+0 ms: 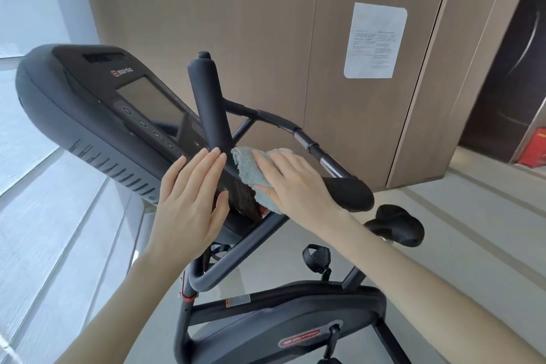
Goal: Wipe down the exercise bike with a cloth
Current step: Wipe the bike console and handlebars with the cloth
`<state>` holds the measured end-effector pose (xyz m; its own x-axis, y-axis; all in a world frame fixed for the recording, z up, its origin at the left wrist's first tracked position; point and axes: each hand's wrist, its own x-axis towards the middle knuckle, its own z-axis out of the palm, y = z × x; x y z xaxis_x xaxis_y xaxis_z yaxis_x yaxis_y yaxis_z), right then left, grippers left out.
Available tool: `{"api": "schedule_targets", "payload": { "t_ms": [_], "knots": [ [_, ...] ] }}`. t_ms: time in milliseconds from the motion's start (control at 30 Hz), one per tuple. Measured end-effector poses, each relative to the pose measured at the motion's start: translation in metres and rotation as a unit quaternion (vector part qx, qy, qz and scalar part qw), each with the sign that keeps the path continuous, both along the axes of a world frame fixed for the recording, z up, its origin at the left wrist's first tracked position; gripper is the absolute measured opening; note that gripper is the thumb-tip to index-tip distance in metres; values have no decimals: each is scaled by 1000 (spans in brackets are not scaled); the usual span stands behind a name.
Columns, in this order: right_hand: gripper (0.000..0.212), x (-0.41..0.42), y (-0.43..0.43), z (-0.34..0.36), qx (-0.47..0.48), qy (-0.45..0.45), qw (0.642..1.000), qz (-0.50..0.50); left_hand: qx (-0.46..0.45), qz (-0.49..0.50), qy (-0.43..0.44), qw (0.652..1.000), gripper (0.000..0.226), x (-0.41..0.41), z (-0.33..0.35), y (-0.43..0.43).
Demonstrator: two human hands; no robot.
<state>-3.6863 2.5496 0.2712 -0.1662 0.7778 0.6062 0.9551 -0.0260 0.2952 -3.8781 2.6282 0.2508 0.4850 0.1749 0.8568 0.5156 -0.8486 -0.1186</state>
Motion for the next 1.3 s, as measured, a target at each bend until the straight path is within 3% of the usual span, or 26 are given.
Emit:
{"api": "schedule_targets", "payload": {
  "t_ms": [233,300,400,467,633,767,967,1133,1300],
  "knots": [
    [49,47,-46,-24,33,-4,999,-4,19,-44,24,999,44,28,-5,-14],
    [40,62,-61,-17,45,150,987,30,27,-49,38,998,43,40,-7,-20],
    [30,92,-78,9,56,437,895,67,31,-41,61,997,41,57,-13,-28],
    [29,107,-79,23,47,472,877,77,31,-22,70,997,40,66,-16,-32],
    [46,92,-49,7,-108,345,921,146,20,34,56,998,40,76,-25,-40],
    [47,89,-35,-14,-72,197,964,166,8,64,58,996,41,79,-28,-46],
    [42,118,-47,-38,25,73,970,229,-3,111,51,992,41,88,-30,-56],
    [44,161,-73,-57,-3,22,974,225,-19,153,8,988,41,105,-34,-69],
    [43,187,-91,-56,-42,16,967,249,-6,171,39,984,41,121,-42,-82]
  ]
}}
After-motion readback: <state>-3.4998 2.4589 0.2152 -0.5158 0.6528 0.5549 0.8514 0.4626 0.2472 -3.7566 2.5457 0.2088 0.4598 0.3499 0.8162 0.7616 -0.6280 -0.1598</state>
